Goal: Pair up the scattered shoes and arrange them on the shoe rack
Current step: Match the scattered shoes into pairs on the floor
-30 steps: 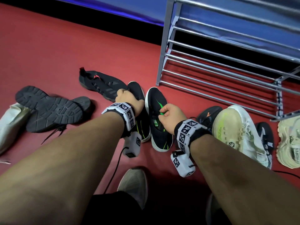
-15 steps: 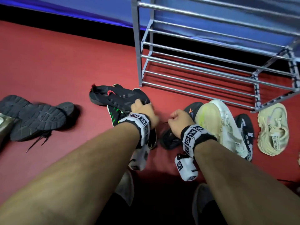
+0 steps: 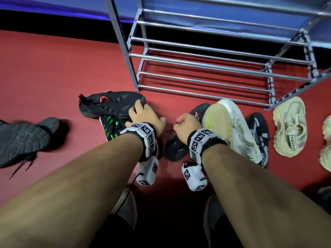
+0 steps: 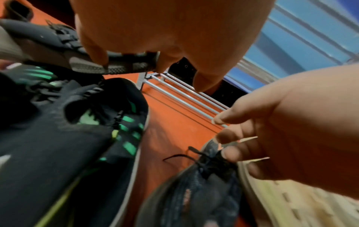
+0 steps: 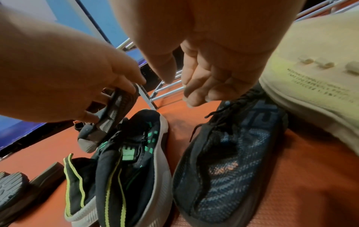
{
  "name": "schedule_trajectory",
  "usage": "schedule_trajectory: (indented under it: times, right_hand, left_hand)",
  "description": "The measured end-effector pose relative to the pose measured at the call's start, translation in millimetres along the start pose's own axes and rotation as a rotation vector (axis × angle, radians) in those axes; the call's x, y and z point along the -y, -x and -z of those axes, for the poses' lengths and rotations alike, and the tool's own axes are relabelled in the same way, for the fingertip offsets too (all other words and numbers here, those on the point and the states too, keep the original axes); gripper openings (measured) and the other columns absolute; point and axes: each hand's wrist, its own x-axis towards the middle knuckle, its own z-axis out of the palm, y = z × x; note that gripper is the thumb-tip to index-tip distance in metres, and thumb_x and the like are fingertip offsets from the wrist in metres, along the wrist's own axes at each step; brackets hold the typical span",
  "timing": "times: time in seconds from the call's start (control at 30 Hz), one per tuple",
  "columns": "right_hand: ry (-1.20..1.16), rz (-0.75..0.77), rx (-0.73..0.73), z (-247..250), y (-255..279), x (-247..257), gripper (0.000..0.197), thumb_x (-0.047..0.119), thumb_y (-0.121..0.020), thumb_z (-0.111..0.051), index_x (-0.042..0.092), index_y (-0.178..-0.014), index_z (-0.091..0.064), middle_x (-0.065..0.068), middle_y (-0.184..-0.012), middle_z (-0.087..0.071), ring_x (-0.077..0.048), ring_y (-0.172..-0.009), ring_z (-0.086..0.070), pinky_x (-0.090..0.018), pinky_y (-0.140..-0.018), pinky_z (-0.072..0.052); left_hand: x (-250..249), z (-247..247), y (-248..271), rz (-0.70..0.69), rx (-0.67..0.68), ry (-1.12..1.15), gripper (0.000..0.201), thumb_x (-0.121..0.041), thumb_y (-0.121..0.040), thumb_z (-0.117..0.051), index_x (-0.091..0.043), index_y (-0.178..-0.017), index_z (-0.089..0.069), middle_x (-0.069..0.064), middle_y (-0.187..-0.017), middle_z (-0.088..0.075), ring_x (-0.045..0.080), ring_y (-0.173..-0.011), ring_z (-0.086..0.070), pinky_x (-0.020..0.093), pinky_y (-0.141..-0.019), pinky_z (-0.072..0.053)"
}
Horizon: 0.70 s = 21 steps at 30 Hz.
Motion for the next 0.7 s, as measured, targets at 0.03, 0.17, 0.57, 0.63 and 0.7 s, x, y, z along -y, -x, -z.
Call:
schedule_trajectory:
  times: [0.03,0.17,0.57,0.63,0.7]
  right_hand:
    - [0.003,0.004,-0.008,4.0,2.6,0.8,0.022,0.025,-0.088,-0.057,0.021,-0.11,-0.061,0.0,-0.098,-0.067,-0.02,-0.089,-0.064,-0.027,-0.081,-0.049]
    - [-0.077,0.037,-0.042,13.9,10.6,2.3,0.035,0.018,-0.088,-0.052,0.023,-0.123,-0.055,0.002,-0.102,-0.065,-0.019,-0.092,-0.062,-0.027,-0.083,-0.047]
    - [-0.439,-0.094,-0.103,44.9,27.3,-35.9,0.016,0.013,-0.091,-0.048,0.003,-0.084,-0.058,-0.009,-0.07,-0.056,-0.02,-0.063,-0.052,-0.03,-0.057,-0.049]
    - [-0.401,-0.126,-0.151,38.4,19.6,-47.6,0.034,0.038,-0.078,-0.051,0.006,-0.083,-0.06,-0.011,-0.065,-0.057,-0.023,-0.059,-0.053,-0.047,-0.06,-0.056]
    - [-0.451,-0.178,-0.149,31.4,4.3,-65.9,0.045,0.049,-0.066,-0.052,0.007,-0.081,-0.058,-0.02,-0.073,-0.064,-0.031,-0.066,-0.065,-0.058,-0.064,-0.057]
  left_hand:
    - [-6.4,3.3,4.7,-0.005,-0.013,0.024,0.058,-0.047,-0.08,-0.054,-0.013,-0.125,-0.048,-0.002,-0.154,-0.015,0.031,-0.138,-0.02,0.056,-0.103,-0.031]
    - [-36.9,14.9,29.4,-0.136,-0.042,0.066,0.05,-0.047,-0.083,-0.047,-0.017,-0.123,-0.05,-0.003,-0.152,-0.02,0.031,-0.133,-0.026,0.052,-0.1,-0.029]
    - [-77.6,-6.0,58.6,-0.379,0.289,0.546,0.02,-0.025,-0.092,-0.051,-0.023,-0.093,-0.072,0.0,-0.106,-0.069,0.021,-0.095,-0.062,0.036,-0.09,-0.051]
    - [-75.8,-3.9,52.6,-0.376,0.326,0.553,0.023,-0.02,-0.094,-0.049,-0.022,-0.101,-0.071,0.001,-0.1,-0.072,0.021,-0.08,-0.064,0.03,-0.078,-0.052]
    - [-72.8,-2.7,48.0,-0.387,0.309,0.486,0.027,-0.016,-0.093,-0.049,-0.02,-0.109,-0.069,0.0,-0.102,-0.071,0.02,-0.082,-0.063,0.028,-0.079,-0.052]
